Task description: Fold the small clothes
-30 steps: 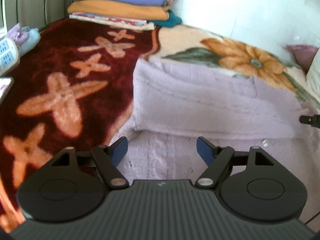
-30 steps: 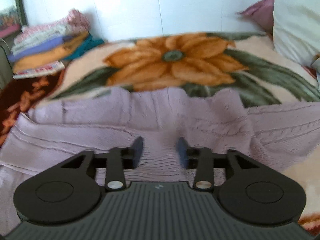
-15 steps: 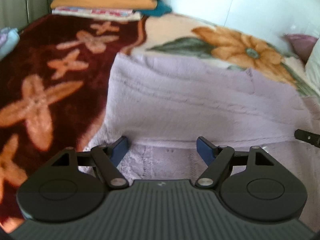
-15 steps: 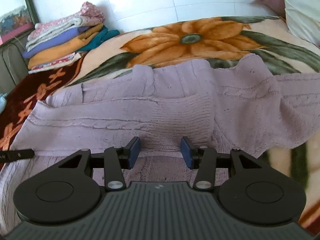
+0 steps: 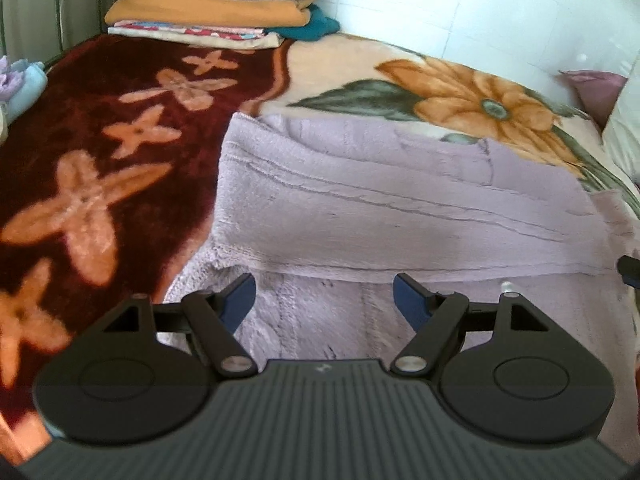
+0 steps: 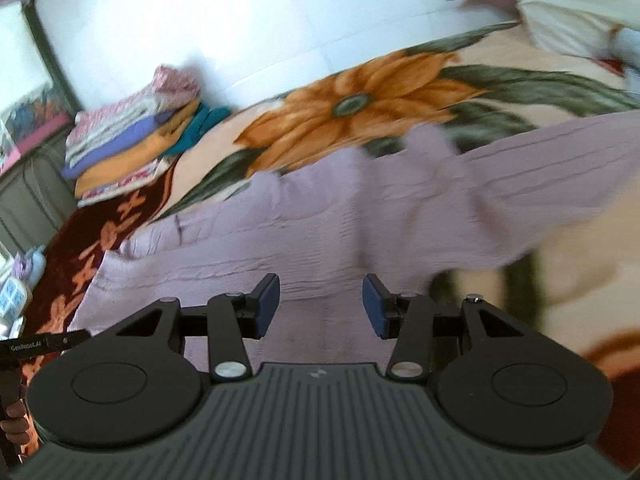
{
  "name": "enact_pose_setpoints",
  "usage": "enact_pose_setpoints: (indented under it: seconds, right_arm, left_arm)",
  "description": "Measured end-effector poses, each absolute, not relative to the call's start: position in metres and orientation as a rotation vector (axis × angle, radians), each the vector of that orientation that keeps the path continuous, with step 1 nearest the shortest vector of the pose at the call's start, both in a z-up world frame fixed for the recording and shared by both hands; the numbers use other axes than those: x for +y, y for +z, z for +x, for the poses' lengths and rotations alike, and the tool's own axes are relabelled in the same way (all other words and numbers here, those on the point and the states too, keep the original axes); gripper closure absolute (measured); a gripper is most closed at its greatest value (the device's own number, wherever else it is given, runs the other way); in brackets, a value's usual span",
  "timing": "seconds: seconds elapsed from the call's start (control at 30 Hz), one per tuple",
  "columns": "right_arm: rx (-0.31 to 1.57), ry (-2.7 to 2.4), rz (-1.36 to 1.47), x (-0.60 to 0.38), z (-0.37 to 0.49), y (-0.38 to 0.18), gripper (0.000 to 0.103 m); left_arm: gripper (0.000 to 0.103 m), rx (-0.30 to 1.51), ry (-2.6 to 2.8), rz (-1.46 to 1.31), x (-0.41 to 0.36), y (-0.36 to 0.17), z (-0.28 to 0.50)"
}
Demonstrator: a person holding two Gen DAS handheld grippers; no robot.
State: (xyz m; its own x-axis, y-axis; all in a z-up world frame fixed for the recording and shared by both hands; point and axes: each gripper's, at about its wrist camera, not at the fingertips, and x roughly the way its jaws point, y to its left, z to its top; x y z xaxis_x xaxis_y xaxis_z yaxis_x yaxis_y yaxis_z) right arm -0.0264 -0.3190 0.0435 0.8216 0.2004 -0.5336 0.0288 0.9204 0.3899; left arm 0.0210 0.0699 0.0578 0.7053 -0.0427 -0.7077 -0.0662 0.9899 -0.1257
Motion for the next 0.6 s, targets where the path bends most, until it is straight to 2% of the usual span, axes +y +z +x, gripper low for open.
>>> enact_pose_setpoints:
  seconds: [0.27, 0.6]
  right_arm:
    - [0.601, -0.056, 0.486, -0.413, -0.059, 0.034, 0.048]
    - [0.576, -0.178, 0.551, -0.508, -0.028, 0.023, 0.048]
  left_arm:
    - [0.026, 0.79, 0.009, -0.13, 0.054, 0.071, 0.011]
    - [0.026, 0.819, -0.014, -0.109, 0.01, 0.071, 0.008]
